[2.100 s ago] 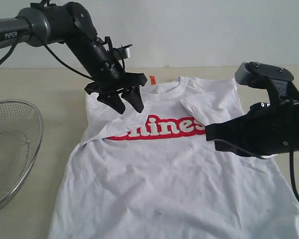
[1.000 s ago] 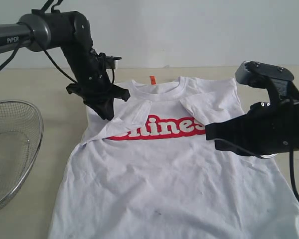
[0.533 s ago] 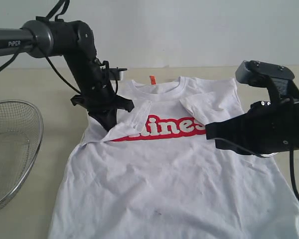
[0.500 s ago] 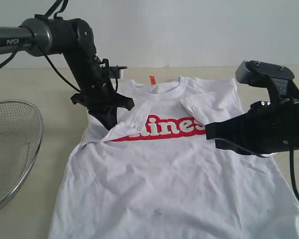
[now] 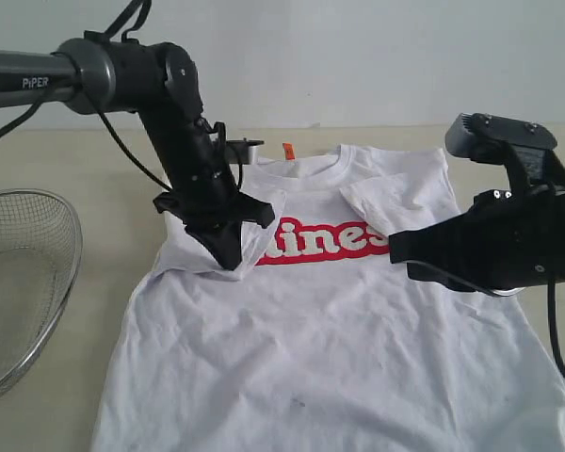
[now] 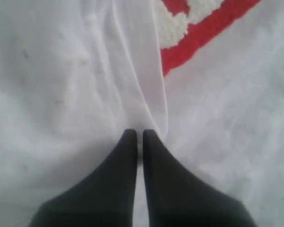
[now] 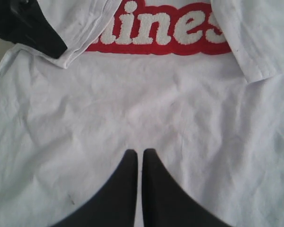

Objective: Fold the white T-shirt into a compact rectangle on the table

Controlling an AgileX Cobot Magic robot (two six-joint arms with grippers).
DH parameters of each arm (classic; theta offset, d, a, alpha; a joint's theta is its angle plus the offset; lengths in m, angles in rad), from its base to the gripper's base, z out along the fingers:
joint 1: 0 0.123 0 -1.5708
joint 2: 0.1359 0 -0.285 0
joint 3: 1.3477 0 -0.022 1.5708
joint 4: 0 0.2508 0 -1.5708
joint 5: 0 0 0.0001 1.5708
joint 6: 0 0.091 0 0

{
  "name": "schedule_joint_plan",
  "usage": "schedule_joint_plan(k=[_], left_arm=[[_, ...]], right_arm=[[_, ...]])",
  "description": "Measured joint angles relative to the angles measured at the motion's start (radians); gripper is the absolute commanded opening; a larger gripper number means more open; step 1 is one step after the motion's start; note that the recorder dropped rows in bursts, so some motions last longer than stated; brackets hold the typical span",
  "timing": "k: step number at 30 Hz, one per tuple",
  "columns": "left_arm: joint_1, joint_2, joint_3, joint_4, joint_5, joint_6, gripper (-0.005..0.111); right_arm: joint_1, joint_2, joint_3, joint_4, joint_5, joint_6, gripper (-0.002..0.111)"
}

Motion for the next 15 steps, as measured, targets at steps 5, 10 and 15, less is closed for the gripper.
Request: schedule_joint_plan(k=[5, 10, 15], left_arm=[[-0.009, -0.037, 0.014, -0.027, 0.0, 0.009, 0.005], [-0.009, -0.094, 0.014, 0.019, 0.0, 0.012, 0.005], [0.007, -0.103, 0.014, 0.189, 0.0, -0.035, 0.005]], right_arm=[[0.0, 0.0, 0.0, 0.002, -0.002, -0.003, 0.0], [0.0, 0.0, 0.0, 0.004, -0.002, -0.003, 0.0], [0.0, 0.0, 0.0, 0.004, 0.0, -0.003, 0.0]])
